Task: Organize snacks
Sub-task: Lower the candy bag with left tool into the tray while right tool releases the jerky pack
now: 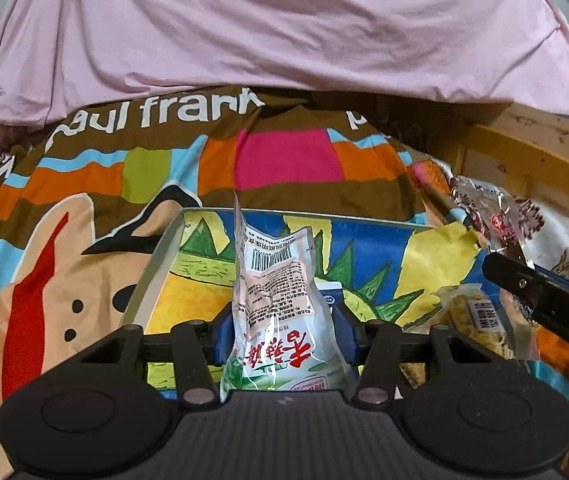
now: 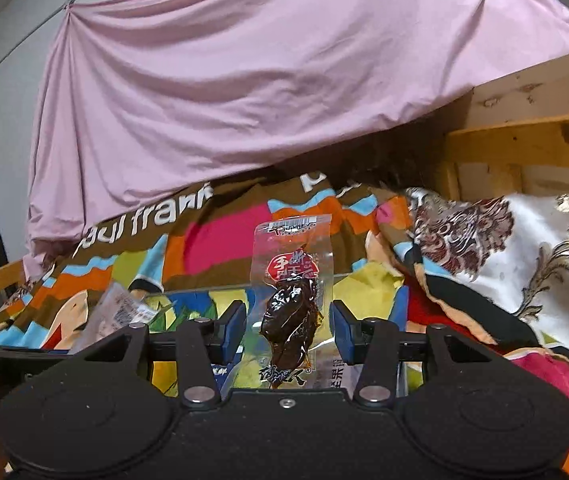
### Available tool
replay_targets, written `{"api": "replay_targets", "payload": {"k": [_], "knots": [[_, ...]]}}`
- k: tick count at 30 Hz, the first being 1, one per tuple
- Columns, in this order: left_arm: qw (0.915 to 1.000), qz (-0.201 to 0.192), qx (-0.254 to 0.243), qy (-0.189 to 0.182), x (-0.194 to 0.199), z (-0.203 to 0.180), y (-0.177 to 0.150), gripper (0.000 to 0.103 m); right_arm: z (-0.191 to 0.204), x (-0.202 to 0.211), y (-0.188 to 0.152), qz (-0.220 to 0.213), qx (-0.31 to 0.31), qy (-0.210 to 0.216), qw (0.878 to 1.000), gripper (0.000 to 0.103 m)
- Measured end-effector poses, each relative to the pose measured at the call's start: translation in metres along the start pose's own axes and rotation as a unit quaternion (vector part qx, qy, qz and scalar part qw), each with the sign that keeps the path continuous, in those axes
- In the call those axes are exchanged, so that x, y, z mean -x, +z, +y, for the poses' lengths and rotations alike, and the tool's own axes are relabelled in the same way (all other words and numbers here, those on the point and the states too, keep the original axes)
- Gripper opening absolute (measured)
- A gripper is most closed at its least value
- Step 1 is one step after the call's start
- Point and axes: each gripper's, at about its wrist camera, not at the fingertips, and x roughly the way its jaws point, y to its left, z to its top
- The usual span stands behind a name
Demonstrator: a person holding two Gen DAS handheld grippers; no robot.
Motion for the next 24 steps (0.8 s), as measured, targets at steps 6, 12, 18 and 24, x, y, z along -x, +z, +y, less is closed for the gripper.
{"api": "replay_targets", "payload": {"k": [6,12,18,24], "knots": [[0.9998,0.02,0.003,-0.003,-0.018,-0.005,0.0,0.055,0.004,-0.013,-0.005,0.016,0.014,0.006,1.0,0.048],[0.9994,0.03,0.011,0.01,-0.03,-0.001,-0.001,0.055,0.005,-0.025,-0.012,0.041,0.018,0.012,0.999,0.048],[0.999,0.04,0.014,0.015,-0.038,0.001,-0.006,0.055,0.011,-0.029,-0.014,0.05,0.034,0.01,0.998,0.048],[0.9987,0.045,0.019,0.015,-0.042,0.001,-0.011,0.055,0.013,-0.03,-0.015,0.05,0.045,0.005,0.998,0.048]]}}
